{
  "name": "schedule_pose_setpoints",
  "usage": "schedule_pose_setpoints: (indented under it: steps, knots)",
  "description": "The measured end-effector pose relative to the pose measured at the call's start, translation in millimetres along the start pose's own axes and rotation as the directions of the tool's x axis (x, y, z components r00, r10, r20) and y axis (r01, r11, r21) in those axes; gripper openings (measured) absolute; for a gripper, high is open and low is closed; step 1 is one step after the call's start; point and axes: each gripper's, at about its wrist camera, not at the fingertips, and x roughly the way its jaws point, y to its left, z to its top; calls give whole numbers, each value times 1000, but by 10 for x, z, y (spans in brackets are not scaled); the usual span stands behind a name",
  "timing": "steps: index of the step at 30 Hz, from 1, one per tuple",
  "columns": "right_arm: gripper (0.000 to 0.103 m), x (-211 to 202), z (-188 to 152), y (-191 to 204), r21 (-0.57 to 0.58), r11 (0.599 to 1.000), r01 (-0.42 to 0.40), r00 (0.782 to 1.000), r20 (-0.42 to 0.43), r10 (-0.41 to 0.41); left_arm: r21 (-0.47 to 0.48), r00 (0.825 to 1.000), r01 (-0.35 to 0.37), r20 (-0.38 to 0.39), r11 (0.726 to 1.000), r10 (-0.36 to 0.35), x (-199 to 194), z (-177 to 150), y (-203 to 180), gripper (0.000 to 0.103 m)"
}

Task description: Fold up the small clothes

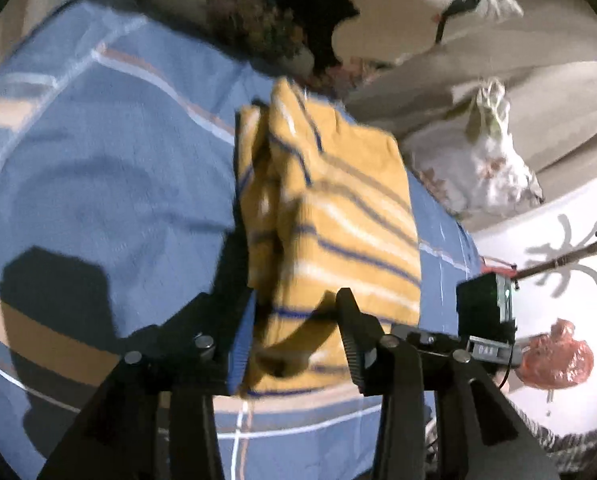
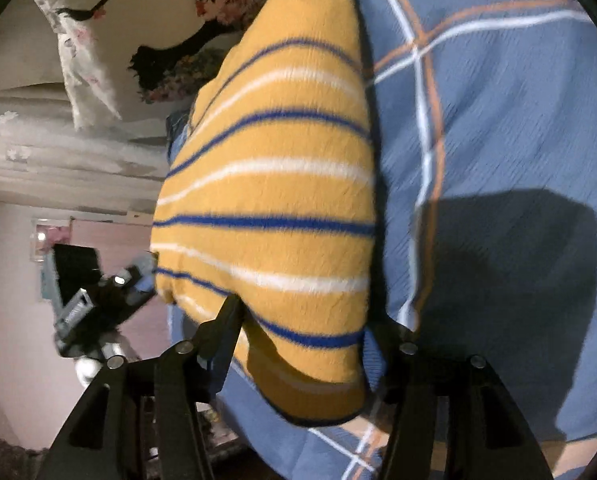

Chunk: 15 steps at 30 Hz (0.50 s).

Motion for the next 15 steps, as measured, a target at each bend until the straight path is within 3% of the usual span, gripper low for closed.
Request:
schedule_pose_setpoints:
  steps: [1,2,3,6,9,11,13,15]
  knots:
    - [26,2,-9,22,-15,1000,12,1000,-4,-12,4,1000,-12,-19,1000,12,59,-26,-9,39]
    - [21,-16,3,20,-15,1000,15,1000,-3,-15,9,998,-31,-50,999,32,126,-53,-20,30]
    - [18,-72,39,-13,10,1000,-9,1000,-2,9,8,997,-39,-66,999,39,154,-78,-23,14]
    - [16,-242,101,3,-10,1000,-20,1000,-2,20,-43,995,-8,-104,999,4,177,-150,-51,13]
    - [16,-324,125,67,-84,995,55,998,-31,-58,-86,990,-8,-140,996,-4,216,-282,-56,12]
    - [17,-234,131,63,-114,988,106,992,-61,-114,-101,986,-49,-161,994,33,327,-361,-42,12]
    - [27,-163,121,41,-121,982,142,986,-73,-151,-122,988,-40,-155,992,20,307,-381,2,13]
    - [29,-202,120,59,-127,979,161,984,-60,-169,-127,990,-23,-138,992,6,196,-349,34,15]
